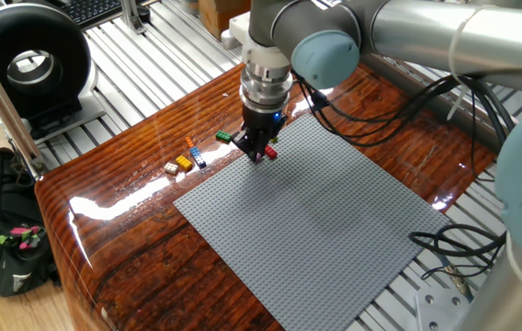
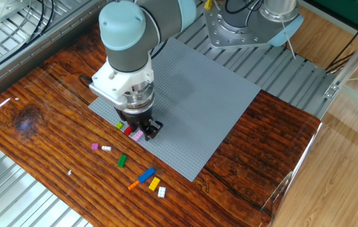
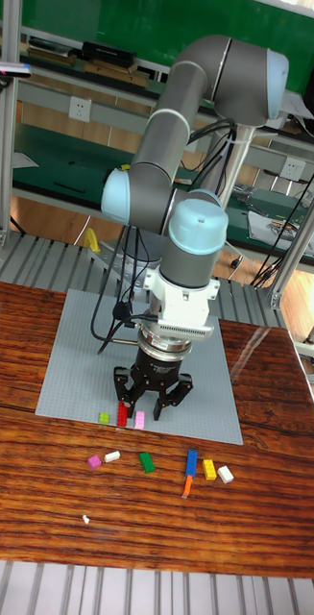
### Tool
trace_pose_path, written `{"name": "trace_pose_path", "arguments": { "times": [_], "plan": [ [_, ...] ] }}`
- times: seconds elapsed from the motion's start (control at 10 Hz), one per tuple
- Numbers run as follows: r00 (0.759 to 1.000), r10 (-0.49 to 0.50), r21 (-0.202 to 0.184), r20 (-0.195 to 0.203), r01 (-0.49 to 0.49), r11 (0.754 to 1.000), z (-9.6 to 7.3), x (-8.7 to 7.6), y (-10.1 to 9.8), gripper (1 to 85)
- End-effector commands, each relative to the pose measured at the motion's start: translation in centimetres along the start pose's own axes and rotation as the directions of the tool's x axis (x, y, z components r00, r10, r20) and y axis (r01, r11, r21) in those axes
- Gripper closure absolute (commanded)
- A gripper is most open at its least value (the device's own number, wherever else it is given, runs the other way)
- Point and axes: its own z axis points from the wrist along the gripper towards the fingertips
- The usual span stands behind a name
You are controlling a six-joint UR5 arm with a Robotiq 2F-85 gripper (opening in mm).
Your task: Build with small Lego blocks
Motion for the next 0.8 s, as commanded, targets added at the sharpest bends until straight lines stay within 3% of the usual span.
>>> {"name": "trace_pose_path", "arguments": {
  "times": [0.0, 0.3, 0.7],
  "plan": [
    [1.000, 0.026, -0.003, -0.002, -0.026, 1.000, -1.5, 0.1, 0.4, 43.3],
    [0.995, 0.101, 0.016, 0.007, -0.101, 0.995, -2.1, -0.4, 0.8, 84.7],
    [0.993, 0.102, 0.024, 0.051, -0.104, 0.994, -1.0, -2.0, 0.3, 84.7]
  ]
}}
